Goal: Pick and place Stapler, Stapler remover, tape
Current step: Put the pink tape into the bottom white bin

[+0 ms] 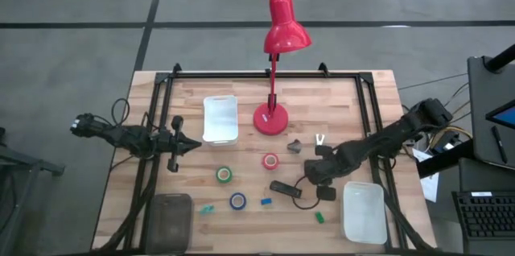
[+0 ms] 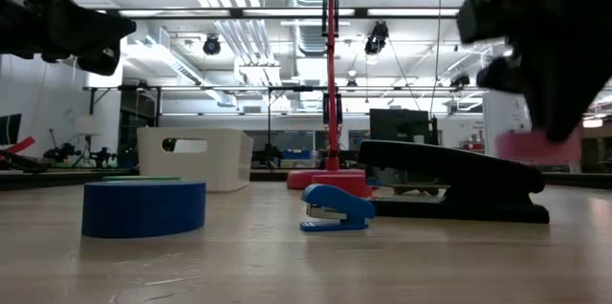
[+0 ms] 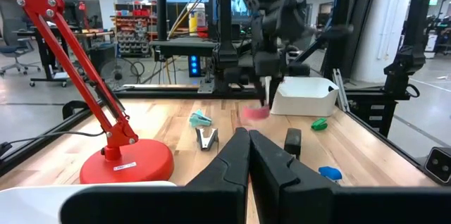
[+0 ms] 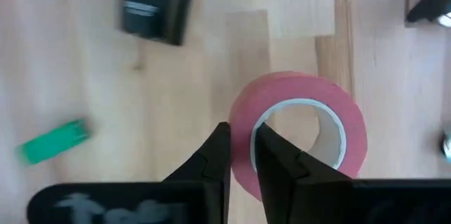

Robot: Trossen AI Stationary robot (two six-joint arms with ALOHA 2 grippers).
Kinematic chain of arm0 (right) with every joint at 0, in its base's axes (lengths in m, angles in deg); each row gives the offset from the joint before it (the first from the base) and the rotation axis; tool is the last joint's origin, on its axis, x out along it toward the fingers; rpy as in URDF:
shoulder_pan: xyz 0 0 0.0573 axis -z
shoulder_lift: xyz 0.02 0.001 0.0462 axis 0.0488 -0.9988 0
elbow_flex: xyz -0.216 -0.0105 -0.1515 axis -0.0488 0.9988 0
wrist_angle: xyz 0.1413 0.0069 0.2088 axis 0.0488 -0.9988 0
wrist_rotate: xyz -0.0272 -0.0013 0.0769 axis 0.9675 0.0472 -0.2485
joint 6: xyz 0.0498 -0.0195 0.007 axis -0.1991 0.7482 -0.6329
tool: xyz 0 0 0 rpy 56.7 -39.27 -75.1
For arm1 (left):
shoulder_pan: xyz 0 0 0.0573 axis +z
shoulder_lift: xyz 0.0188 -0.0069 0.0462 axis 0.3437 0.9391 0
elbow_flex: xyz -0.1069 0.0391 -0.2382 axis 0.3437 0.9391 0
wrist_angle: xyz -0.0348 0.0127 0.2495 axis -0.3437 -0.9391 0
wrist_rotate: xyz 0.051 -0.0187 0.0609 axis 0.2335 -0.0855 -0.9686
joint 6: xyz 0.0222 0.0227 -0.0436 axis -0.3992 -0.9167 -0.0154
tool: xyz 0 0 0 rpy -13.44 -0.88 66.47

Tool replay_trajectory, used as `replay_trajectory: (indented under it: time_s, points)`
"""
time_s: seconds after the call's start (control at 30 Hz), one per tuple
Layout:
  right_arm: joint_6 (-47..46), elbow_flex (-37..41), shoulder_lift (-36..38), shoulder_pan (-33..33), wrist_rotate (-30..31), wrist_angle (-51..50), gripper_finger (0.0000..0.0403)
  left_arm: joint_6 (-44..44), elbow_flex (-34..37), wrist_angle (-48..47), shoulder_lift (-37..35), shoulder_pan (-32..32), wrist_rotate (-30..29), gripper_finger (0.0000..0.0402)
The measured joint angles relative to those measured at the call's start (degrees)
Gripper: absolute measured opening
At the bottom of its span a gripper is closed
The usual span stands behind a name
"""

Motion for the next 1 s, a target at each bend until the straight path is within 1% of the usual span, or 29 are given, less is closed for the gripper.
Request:
replay_trajectory:
  time_s: [0.1, 0.17, 0.23, 0.33, 0.43, 0.57, 0.77, 1.0]
  points:
    - [-3.4, -4.5, 2.3, -1.3, -1.3, -6.7, 0.0041, 0.0, 0.0, 0.0, 0.0, 0.0, 0.0, 0.0010]
    - [-6.6, -7.5, 3.6, -2.6, -3.1, -10.7, 0.0041, 0.0, 0.0, 0.0, 0.0, 0.0, 0.0, 0.0010]
    - [-10.3, -10.6, 4.6, -4.6, -3.5, -14.6, 0.0041, 0.0, 0.0, 0.0, 0.0, 0.0, 0.0, 0.0010]
    - [-18.1, -14.3, 5.7, -8.7, -3.5, -20.7, 0.0043, 0.0, 0.0, 0.1, 0.0, 0.0, 0.0, 0.0010]
    - [-26.5, -16.7, 6.6, -13.5, -3.3, -23.6, 0.0043, 0.0, 0.0, 0.2, 0.0, 0.0, 0.0, 0.0010]
    - [-36.5, -16.8, 7.1, -19.9, -1.4, -23.6, 0.0043, 0.0, 0.0, 0.3, 0.0, 0.0, 0.0, 0.0010]
    - [-49.3, -13.9, 6.5, -28.0, -1.3, -23.6, 0.0044, 0.0, 0.0, 0.3, 0.0, 0.0, 0.0, 0.0010]
    - [-58.6, -8.6, 5.0, -32.6, -1.3, -22.8, 0.0045, 0.0, 0.0, 0.4, 0.0, 0.0, 0.0, 0.0010]
